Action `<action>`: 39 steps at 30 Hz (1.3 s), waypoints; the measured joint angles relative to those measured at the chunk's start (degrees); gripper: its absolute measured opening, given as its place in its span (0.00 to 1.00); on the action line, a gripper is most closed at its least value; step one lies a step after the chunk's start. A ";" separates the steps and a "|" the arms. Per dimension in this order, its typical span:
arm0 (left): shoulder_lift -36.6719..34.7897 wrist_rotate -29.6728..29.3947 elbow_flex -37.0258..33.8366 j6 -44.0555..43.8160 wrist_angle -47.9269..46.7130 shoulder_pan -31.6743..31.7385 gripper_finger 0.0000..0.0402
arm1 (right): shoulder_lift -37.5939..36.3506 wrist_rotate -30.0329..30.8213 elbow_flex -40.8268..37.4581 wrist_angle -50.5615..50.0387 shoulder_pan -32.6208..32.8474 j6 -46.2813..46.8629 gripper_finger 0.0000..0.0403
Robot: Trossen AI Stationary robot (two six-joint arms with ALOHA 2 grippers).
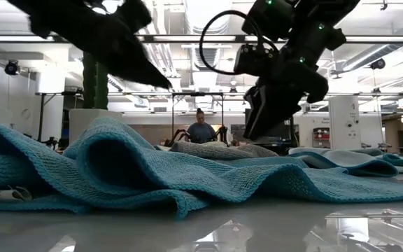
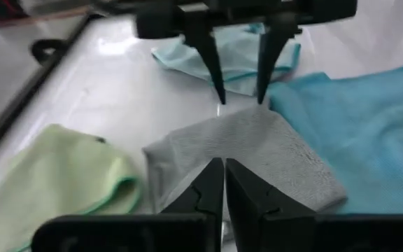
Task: Fold microfiber towels
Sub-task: Fold the gray microfiber towel
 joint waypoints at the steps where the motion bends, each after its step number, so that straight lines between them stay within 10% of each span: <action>1: 1.87 0.93 1.08 0.07 0.02 0.22 0.00 | 0.02 0.03 -0.04 1.07 -0.22 -0.45 0.40; 17: 18.45 2.51 9.45 -9.38 -0.05 0.70 0.02 | 0.04 -0.40 -0.46 9.06 -7.99 -9.74 0.37; 30: 21.98 -5.63 9.86 -13.86 2.27 1.01 0.38 | 0.11 -8.21 -1.66 22.41 -13.81 -12.03 0.39; 39: 27.99 -6.79 13.35 -15.42 3.94 1.03 0.43 | 0.11 -8.29 -2.23 25.05 -15.32 -14.86 0.39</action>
